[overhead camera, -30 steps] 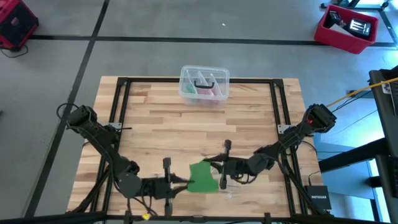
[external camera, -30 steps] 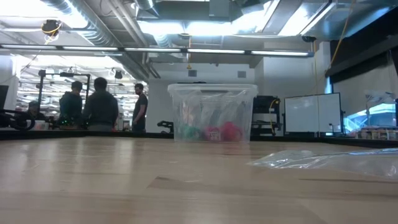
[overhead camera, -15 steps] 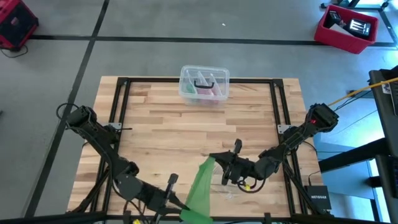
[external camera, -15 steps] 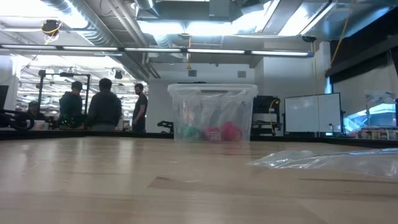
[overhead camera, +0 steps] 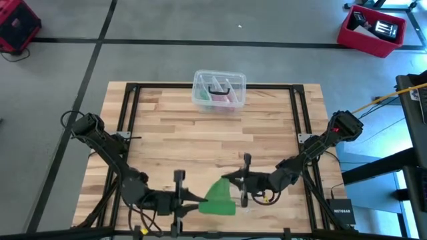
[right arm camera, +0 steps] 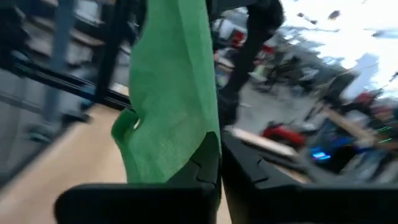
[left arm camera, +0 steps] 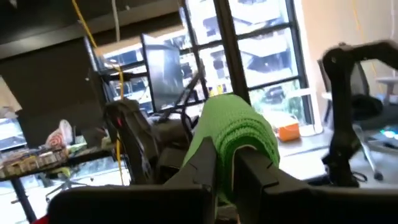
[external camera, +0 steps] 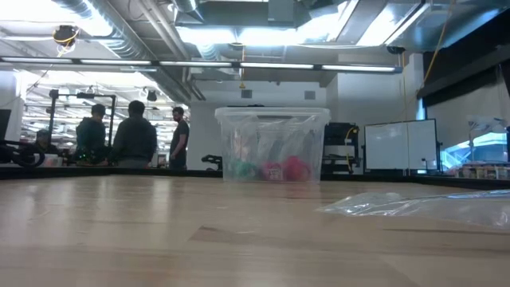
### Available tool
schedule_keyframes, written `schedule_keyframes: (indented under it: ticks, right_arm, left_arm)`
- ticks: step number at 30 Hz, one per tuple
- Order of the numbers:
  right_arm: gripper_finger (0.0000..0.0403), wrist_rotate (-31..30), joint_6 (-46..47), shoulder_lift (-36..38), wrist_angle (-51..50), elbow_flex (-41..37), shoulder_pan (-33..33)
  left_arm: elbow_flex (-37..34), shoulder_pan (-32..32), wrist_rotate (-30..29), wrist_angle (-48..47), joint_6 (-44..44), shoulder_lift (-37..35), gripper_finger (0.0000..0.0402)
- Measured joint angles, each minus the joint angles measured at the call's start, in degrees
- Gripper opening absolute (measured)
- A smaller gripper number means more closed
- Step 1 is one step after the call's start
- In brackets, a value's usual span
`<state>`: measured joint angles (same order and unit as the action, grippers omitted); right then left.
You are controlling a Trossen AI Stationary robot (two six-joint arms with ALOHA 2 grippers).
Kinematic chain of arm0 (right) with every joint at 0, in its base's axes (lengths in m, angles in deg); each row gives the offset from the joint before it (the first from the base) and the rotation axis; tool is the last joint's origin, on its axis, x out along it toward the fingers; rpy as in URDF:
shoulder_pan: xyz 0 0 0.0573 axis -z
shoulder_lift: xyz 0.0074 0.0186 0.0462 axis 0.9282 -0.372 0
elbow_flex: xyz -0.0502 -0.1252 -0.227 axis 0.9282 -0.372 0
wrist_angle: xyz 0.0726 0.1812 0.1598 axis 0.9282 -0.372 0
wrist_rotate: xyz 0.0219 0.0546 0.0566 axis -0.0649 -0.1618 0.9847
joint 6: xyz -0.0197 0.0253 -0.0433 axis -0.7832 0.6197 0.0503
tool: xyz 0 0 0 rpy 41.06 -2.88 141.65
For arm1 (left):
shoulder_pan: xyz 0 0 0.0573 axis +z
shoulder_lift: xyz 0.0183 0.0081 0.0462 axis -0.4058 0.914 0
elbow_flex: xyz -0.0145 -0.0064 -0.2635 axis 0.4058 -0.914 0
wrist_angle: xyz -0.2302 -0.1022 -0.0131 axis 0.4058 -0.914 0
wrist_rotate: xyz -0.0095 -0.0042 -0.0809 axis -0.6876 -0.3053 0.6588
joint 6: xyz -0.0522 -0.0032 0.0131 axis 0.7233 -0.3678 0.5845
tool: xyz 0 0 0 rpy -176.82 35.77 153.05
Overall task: Roll bandage
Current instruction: Roll the green bandage
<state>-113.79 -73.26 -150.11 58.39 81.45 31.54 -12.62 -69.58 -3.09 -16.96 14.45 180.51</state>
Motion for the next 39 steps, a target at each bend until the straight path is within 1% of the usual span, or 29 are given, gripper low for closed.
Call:
schedule_keyframes:
  ticks: [3,7,12,16,22,31,36,39]
  right_arm:
    - [0.0036,1.2,7.9,0.0,-1.1,0.0,0.0]
    - [0.0084,0.6,15.0,0.0,-2.4,0.0,-0.4]
    - [0.0152,0.8,15.9,1.7,-2.6,0.0,-2.9]
    - [0.0184,0.3,15.4,4.7,-3.0,0.0,-5.6]
    - [0.0195,-5.0,14.8,6.5,-5.6,0.0,-7.7]
    - [0.0195,-4.0,18.2,6.4,-12.7,0.0,-8.1]
    - [0.0195,-5.2,18.2,6.4,-13.0,0.0,-8.5]
    - [0.0195,-5.1,18.3,6.4,-12.6,0.0,-8.7]
  left_arm:
    - [0.0,0.7,-0.7,0.6,0.1,0.0,0.0021]
    - [0.0,1.5,-5.3,-0.6,0.4,0.0,0.0021]
    - [0.0,1.5,-8.2,-0.5,-0.2,0.0,0.0021]
    - [0.0,1.5,-8.6,-0.2,-0.2,0.0,0.0021]
    - [0.0,1.5,-8.7,-0.3,0.0,0.0,0.0021]
    - [0.0,1.5,-8.9,-0.4,-0.1,0.0,0.0021]
    - [0.0,1.5,-8.9,-0.7,0.0,-0.1,0.0021]
    - [0.0,1.5,-7.1,-1.4,0.2,-0.1,0.0022]
